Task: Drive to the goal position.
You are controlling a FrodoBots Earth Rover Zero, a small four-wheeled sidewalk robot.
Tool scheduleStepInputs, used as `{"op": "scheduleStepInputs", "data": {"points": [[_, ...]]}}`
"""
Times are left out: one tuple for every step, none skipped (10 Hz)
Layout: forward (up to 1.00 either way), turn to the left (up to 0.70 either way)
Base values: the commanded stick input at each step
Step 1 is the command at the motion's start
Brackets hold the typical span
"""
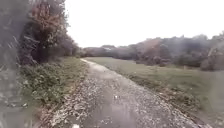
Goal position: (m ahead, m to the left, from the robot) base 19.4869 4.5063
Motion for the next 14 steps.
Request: {"op": "scheduleStepInputs", "data": {"points": [[0.70,0.00],[0.70,-0.03],[0.70,-0.14],[0.70,-0.24],[0.70,-0.33],[0.70,-0.13],[0.70,0.00],[0.70,0.00],[0.70,0.00],[0.70,0.00],[0.70,0.00],[0.70,0.00],[0.70,0.00],[0.70,0.00]]}}
